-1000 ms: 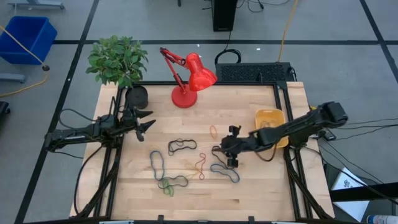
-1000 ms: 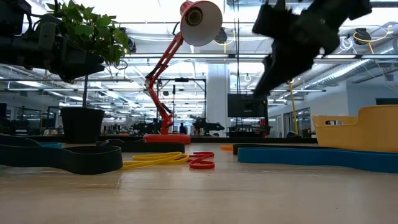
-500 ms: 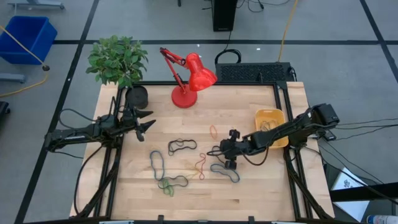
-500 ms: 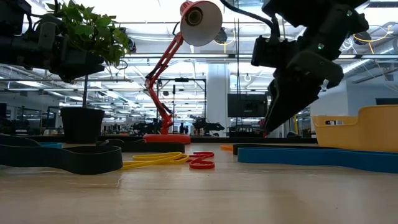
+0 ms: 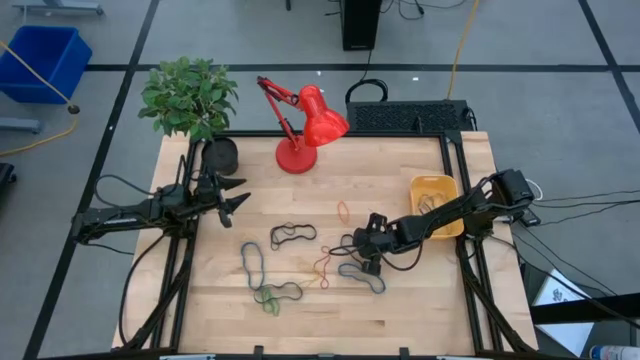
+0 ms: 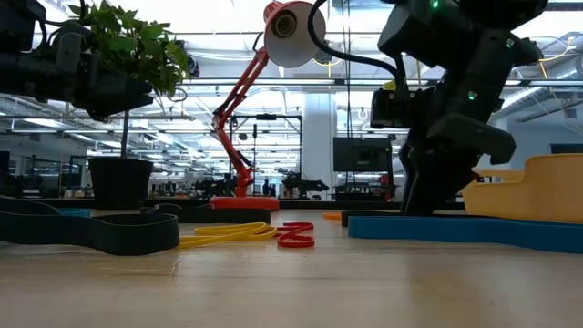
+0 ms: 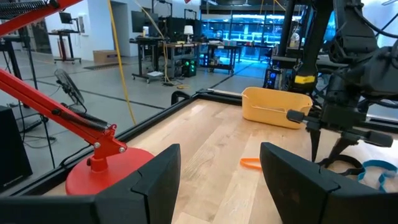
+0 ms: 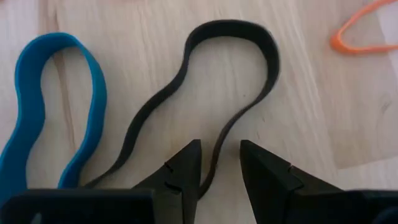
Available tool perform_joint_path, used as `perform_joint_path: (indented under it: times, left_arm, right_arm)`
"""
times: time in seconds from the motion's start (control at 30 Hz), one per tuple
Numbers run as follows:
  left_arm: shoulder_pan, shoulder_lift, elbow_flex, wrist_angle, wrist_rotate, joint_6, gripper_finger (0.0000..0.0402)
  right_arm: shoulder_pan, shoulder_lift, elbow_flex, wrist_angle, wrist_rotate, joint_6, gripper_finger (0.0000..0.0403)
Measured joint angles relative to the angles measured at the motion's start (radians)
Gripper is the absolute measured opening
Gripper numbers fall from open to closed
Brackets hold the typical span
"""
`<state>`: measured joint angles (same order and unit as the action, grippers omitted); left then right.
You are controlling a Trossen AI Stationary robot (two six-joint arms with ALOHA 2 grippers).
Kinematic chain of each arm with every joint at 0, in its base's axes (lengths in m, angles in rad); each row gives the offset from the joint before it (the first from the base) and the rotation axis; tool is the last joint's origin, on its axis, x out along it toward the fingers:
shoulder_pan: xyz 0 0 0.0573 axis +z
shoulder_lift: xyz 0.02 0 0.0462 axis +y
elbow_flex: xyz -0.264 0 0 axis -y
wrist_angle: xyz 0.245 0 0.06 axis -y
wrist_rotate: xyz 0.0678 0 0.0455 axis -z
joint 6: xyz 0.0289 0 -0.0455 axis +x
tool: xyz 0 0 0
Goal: Pick and place rubber bands into bin
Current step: Put the top right black rubber band into the yellow bin
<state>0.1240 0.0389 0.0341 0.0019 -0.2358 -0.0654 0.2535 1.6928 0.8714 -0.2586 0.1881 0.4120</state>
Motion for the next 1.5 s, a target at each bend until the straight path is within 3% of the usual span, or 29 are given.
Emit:
perform_joint_path:
  times: [0.33,0.53,0.73,1.07,1.3,1.5]
  left_arm:
    - [0.0,0.0,0.0,0.0,0.003,0.0,0.0228]
    - [0.0,0.0,0.0,-0.001,0.003,0.0,0.0228]
    - [0.0,0.0,0.0,0.0,0.002,-0.001,0.0228]
    - [0.0,0.0,0.0,0.0,0.002,-0.002,0.0228]
    - [0.0,0.0,0.0,0.0,0.002,-0.004,0.0228]
    - [0.0,0.0,0.0,0.0,0.002,-0.004,0.0228]
  right_arm:
    - [0.0,0.001,0.0,-0.001,-0.01,0.03,0.0008]
    - [0.0,-0.036,-0.004,-0.017,-0.01,0.047,0.0003]
    - [0.002,-0.174,-0.003,-0.005,0.003,0.05,0.0002]
    - [0.004,-0.502,-0.003,0.0,0.213,0.032,0.0001]
    - [0.005,-0.661,-0.003,0.061,0.337,-0.069,0.0001]
    - [0.004,-0.751,-0.002,0.025,0.576,-0.061,0.0]
